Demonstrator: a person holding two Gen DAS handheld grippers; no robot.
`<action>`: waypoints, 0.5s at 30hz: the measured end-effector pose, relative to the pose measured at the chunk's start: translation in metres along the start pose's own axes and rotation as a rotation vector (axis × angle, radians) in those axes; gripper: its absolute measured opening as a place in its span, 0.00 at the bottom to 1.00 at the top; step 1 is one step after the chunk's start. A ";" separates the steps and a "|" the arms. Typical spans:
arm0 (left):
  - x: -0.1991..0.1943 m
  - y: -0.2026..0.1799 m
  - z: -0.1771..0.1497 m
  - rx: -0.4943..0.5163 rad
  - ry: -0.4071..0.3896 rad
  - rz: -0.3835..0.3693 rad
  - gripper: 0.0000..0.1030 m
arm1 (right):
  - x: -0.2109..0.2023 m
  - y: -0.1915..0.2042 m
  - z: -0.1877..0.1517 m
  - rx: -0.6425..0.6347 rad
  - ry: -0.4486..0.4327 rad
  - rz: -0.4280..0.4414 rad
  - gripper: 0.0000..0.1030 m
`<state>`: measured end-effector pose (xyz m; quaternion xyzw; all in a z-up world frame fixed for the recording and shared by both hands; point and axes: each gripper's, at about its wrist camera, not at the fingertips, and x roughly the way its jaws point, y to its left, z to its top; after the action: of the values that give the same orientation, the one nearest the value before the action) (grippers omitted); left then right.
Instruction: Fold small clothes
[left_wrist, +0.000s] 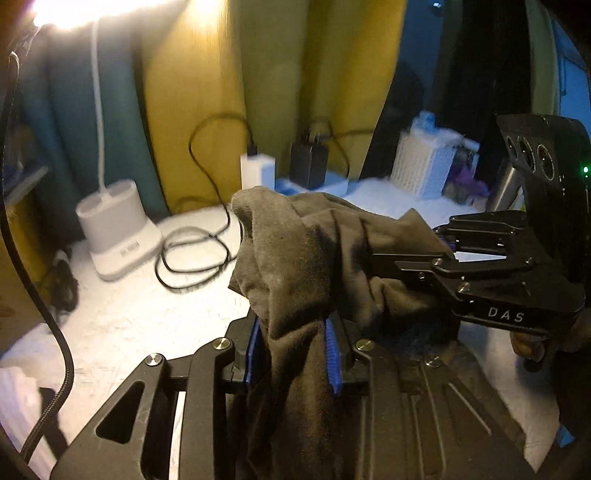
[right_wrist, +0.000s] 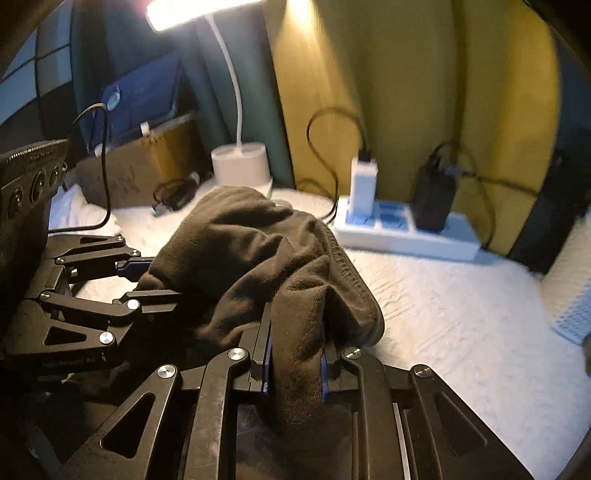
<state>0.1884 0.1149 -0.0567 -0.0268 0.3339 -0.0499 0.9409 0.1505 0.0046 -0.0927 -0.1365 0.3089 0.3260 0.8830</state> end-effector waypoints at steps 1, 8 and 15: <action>-0.011 -0.003 0.001 0.002 -0.021 0.001 0.26 | -0.010 0.003 0.001 -0.003 -0.017 -0.004 0.18; -0.059 -0.022 0.004 0.031 -0.107 0.008 0.25 | -0.068 0.023 0.000 -0.029 -0.106 -0.026 0.18; -0.101 -0.044 0.007 0.058 -0.194 0.006 0.25 | -0.123 0.042 -0.002 -0.049 -0.191 -0.051 0.18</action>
<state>0.1118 0.0825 0.0157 -0.0034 0.2397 -0.0539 0.9693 0.0482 -0.0254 -0.0182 -0.1340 0.2117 0.3224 0.9128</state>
